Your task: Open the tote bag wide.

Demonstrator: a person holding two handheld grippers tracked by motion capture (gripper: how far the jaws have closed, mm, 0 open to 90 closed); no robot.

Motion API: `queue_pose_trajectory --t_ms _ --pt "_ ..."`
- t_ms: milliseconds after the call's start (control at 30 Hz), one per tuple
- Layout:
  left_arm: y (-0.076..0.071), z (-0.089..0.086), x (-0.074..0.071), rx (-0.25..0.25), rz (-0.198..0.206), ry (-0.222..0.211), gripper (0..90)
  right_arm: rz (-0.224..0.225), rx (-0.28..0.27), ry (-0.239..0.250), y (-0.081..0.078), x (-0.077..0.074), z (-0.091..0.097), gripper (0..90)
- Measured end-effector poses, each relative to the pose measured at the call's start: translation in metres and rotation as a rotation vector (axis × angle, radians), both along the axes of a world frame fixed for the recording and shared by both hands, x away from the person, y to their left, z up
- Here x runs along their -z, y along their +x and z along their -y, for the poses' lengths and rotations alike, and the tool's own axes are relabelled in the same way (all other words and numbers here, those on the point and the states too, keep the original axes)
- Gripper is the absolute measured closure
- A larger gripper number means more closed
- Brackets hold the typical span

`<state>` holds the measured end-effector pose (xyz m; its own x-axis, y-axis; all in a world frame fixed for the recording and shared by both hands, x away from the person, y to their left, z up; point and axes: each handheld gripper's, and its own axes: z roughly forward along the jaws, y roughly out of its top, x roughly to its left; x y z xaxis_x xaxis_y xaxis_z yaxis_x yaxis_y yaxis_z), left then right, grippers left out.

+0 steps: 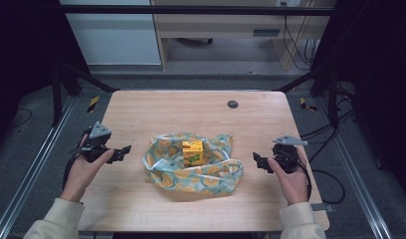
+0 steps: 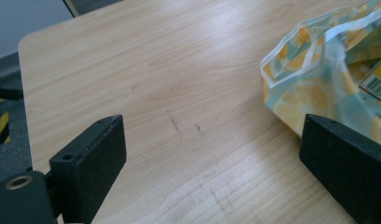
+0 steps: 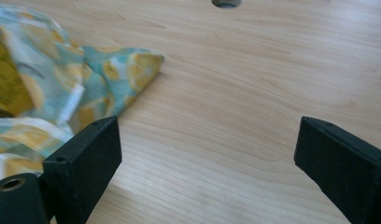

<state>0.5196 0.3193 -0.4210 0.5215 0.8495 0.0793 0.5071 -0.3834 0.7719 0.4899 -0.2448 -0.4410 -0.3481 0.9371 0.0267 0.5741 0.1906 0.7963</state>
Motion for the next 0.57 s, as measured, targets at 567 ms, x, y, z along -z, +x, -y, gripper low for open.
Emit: queue_pose_trajectory --t_ms 567 --pt "-0.009 -0.028 0.056 -0.088 -0.081 0.104 7.6 -0.087 0.028 -0.027 -0.008 0.042 0.006 9.4"
